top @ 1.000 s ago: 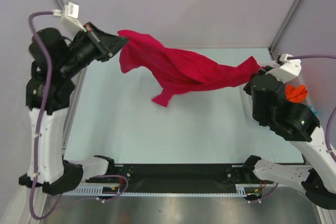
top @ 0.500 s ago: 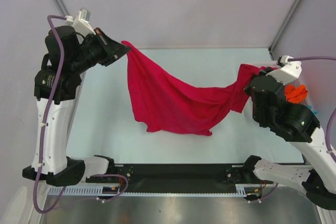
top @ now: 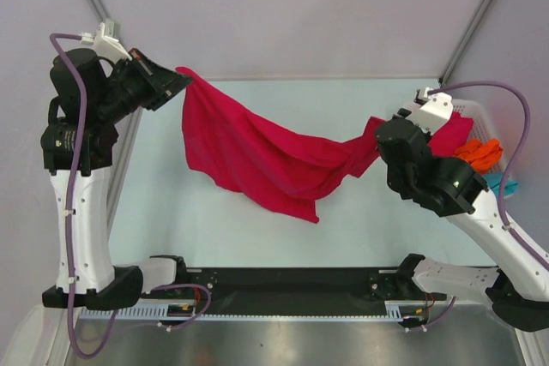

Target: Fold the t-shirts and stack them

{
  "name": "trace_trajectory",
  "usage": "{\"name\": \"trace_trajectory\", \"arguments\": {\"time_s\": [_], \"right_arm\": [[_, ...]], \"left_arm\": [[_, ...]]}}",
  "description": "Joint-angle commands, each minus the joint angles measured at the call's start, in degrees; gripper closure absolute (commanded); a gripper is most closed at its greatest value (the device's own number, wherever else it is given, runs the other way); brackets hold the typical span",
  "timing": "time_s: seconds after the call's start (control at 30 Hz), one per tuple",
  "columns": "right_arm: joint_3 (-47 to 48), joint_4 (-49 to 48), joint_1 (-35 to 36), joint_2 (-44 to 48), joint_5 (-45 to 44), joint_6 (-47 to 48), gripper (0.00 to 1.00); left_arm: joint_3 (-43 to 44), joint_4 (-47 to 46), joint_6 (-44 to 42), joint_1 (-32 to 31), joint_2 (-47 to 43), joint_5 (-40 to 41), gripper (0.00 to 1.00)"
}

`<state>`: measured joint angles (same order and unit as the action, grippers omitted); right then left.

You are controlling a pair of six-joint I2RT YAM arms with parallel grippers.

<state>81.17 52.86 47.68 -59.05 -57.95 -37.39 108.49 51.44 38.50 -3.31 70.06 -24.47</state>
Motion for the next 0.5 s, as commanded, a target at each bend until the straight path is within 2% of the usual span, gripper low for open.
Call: {"name": "trace_trajectory", "arguments": {"time_s": [0.0,0.13,0.33,0.43,0.47], "right_arm": [[0.6,0.1,0.2,0.2,-0.8,-2.1,0.71],[0.7,0.1,0.2,-0.5,-0.7,-2.3,0.64],[0.3,-0.7,-0.2,-2.5,0.0,-1.9,0.64],[-1.4,-2.8,-2.4,-3.7,4.1,-1.0,0.58],[-3.7,-4.8,-5.6,-3.9,6.7,-0.6,0.50]], "left_arm": [[-1.2,-4.1,0.2,1.0,-1.2,-3.7,1.00],[-2.8,-5.2,0.4,1.1,-1.1,-4.3,1.00],[-4.7,-6.3,0.3,1.2,-0.8,-5.0,1.00],[-5.3,-6.6,0.3,1.3,-0.8,-5.1,1.00],[-5.3,-6.7,0.3,1.3,-0.7,-5.1,1.00]]}}
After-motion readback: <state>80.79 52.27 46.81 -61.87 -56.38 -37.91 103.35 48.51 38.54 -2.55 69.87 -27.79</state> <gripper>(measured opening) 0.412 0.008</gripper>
